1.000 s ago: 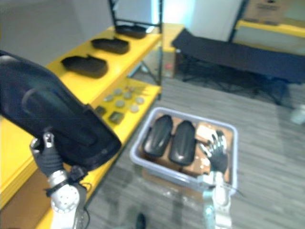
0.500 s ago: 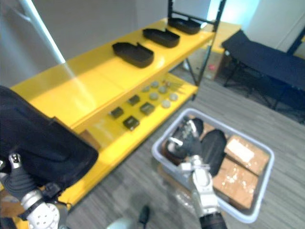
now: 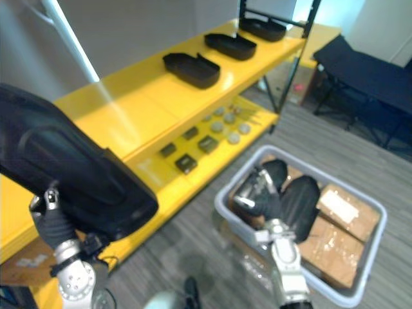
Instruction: Walk over and take plastic housings, then place them on the shelf
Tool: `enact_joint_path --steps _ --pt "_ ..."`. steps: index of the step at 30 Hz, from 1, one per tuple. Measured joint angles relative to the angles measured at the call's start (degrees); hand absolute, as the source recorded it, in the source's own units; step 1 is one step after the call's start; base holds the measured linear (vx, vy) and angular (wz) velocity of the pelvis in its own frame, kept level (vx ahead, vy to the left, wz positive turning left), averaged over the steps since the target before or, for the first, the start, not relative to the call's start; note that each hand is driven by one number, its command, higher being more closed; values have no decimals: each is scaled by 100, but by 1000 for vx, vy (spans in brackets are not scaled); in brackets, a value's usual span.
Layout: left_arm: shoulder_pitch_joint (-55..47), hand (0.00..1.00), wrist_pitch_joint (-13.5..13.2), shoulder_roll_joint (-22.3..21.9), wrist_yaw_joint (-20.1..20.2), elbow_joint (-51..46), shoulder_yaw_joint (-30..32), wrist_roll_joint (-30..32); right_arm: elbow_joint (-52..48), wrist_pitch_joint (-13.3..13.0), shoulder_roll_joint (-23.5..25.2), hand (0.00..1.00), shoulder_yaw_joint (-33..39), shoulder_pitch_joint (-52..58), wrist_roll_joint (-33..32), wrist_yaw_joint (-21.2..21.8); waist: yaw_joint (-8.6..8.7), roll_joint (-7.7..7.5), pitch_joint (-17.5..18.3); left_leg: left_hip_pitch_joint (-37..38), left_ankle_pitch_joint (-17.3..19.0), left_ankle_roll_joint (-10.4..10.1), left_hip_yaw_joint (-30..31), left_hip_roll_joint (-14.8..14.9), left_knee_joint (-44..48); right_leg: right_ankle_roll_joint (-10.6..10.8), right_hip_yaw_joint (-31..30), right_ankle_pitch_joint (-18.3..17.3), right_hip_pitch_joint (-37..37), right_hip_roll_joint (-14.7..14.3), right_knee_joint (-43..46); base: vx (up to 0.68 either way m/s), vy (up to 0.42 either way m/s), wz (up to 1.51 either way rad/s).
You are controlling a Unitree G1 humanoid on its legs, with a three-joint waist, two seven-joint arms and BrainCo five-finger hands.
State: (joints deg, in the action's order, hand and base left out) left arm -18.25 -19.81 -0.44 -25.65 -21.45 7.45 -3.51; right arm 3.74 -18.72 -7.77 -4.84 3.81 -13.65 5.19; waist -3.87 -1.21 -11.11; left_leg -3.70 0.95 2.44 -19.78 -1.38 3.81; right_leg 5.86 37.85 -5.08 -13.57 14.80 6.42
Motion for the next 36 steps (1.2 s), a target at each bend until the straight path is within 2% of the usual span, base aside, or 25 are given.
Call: enact_joint_path --steps 2,4,5,6,8,12,16,20,25,28,31,34,35,36 --pt "21 100 -3 9 181 -3 -80 -24 -53 -92 -16 0 -21 73 49 0 28 33 4 -30 -124 42 210 -74 -221 -18 -45 -9 87 13 151 -27 34 61" --pt "45 100 -16 116 539 -4 -293 -23 -98 -125 -32 0 -37 210 150 -18 129 55 17 -22 -326 91 674 -160 -481 -83 -554 -46 248 28 652 25 65 101" --pt "86 100 -24 239 684 -2 -397 -32 -124 -127 -28 0 -35 277 168 -29 171 51 16 -7 -390 114 877 -182 -561 -190 -830 -140 340 27 946 71 3 126" --pt "233 100 -50 453 927 25 -496 -50 -156 -127 -32 0 -21 387 274 -55 198 29 21 -6 -480 108 1199 -213 -630 -346 -1286 -445 399 -58 1195 82 -51 126" --pt "351 100 -137 611 1088 26 -553 -54 -208 -127 -36 0 -20 440 325 -62 187 22 24 -28 -558 102 1442 -253 -620 -335 -1439 -596 415 -165 1163 54 -84 91" --pt "393 100 -194 673 1102 41 -543 -112 -217 -143 -105 0 4 228 327 -37 121 25 22 -246 -634 44 1455 -257 -251 -255 -1502 -647 438 -298 665 6 -111 20" --pt "389 100 -192 668 1149 42 -685 -120 -215 -144 -190 0 183 136 325 -33 161 84 -4 -367 -728 -96 1441 -23 -124 -163 -1591 -606 349 -558 281 -69 -165 -13" --pt "362 100 -188 604 1233 41 -784 -294 -217 -145 -260 0 287 252 319 -37 188 257 -111 -229 -719 -268 1443 181 -132 -175 -1639 -626 248 -743 268 -97 -102 -16" --pt "122 100 -176 438 1235 38 -741 -344 -216 -145 -193 0 294 536 326 -25 238 361 -166 -203 -739 -336 1446 247 -140 -194 -1644 -872 360 -754 533 -119 -25 0" --pt "-89 100 -177 441 1229 37 -736 -342 -216 -192 -135 0 293 573 335 -28 226 354 -169 -213 -745 -378 1450 244 -147 -252 -1589 -975 409 -750 646 -79 3 6" --pt "-175 100 -178 441 1223 20 -734 -339 -215 -361 -135 0 301 601 333 -29 186 342 -165 -240 -745 -377 1450 165 -186 -175 -1489 -1027 418 -663 660 2 39 15" --pt "-175 100 -182 433 1233 -127 -594 -312 -212 -401 -68 0 300 592 338 -46 133 204 -99 -269 -694 -299 1472 -43 -168 -28 -1372 -1134 361 -442 675 107 56 24" --pt "-177 100 -183 432 1233 -206 -484 -313 -211 -401 -12 0 300 599 346 -62 130 123 -48 -327 -628 -218 1491 -153 -114 -19 -1304 -1163 355 -347 700 200 78 32" --pt "-165 100 -193 431 1249 -305 -338 -316 -212 -403 41 0 303 601 389 -150 125 -15 23 -350 -491 -174 1526 -322 -55 141 -1232 -1136 305 -202 764 233 55 33"
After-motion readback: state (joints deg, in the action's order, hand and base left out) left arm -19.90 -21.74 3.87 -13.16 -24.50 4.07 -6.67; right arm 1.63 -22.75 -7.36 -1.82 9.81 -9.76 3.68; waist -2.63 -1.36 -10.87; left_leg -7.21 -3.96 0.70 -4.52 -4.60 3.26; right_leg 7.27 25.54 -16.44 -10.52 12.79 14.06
